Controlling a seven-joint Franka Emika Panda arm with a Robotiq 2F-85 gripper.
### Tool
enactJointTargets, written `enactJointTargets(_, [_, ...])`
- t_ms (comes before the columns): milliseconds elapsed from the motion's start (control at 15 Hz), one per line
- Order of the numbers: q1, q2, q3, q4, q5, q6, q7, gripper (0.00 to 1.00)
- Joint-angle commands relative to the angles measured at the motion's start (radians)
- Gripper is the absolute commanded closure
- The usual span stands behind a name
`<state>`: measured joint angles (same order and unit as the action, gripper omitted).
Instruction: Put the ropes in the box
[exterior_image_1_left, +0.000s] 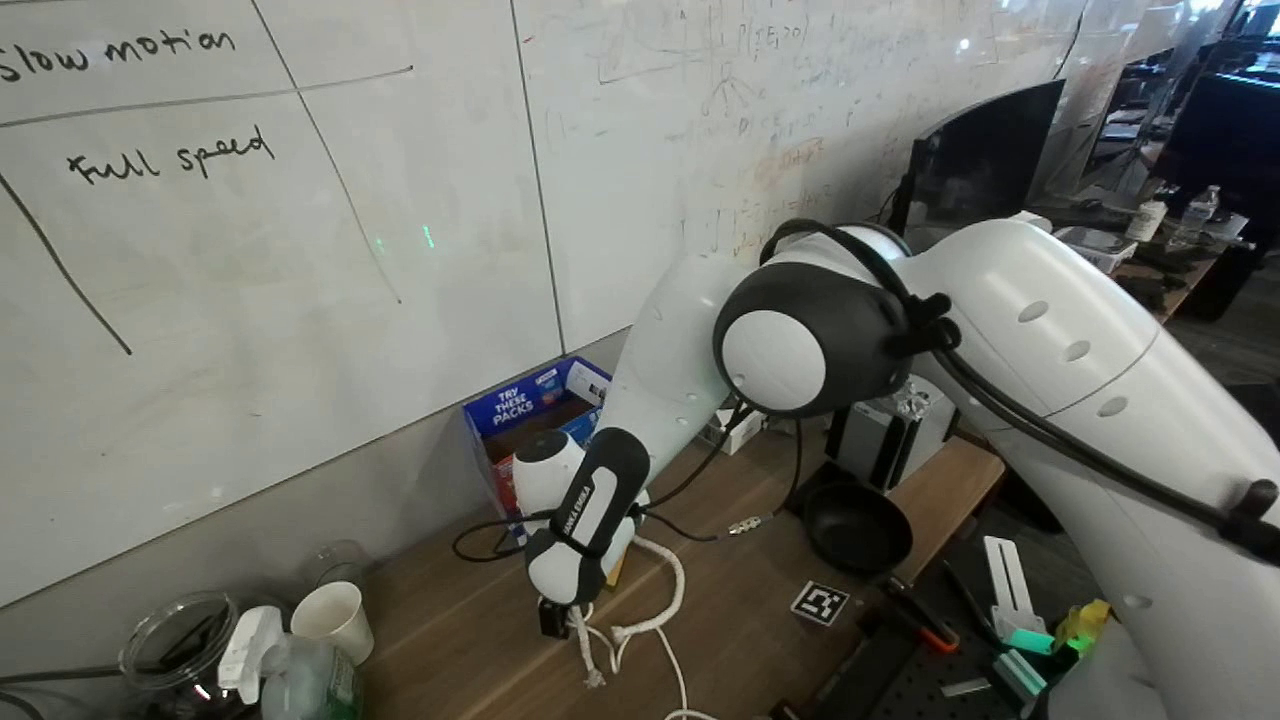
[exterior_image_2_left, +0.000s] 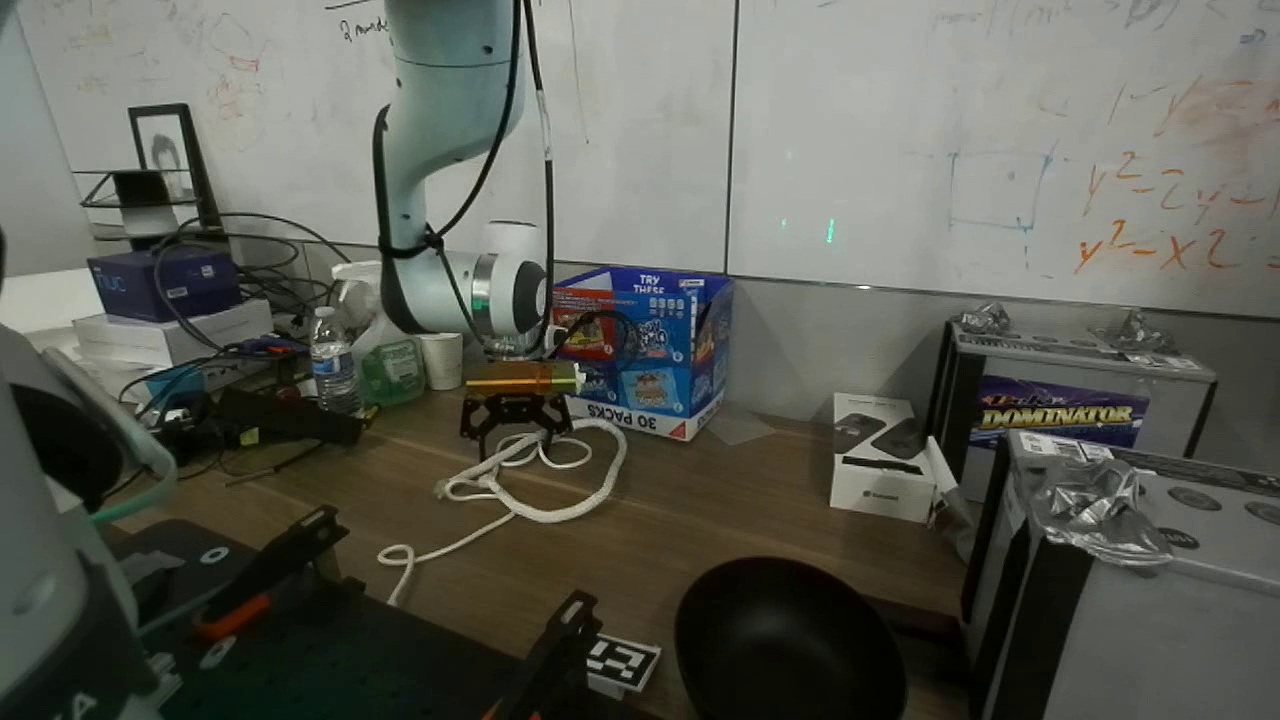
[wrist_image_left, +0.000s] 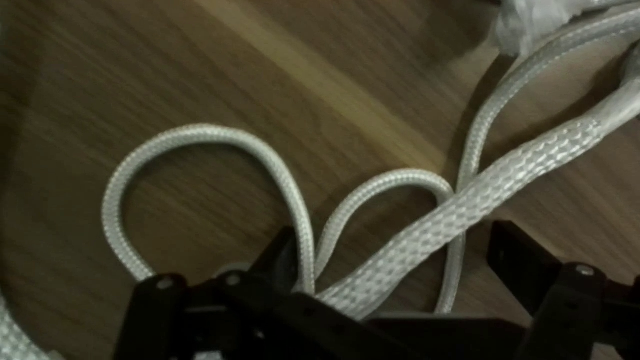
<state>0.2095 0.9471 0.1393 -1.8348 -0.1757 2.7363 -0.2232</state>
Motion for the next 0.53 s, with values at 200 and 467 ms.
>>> enactJointTargets(200, [0.066,-0.028,-0.062,-0.026,-0.043,0.05,0.067,0.0])
enactJointTargets(467, [0.077,-0.025,-0.077,-0.019,-0.042,0.051,0.081,0.0])
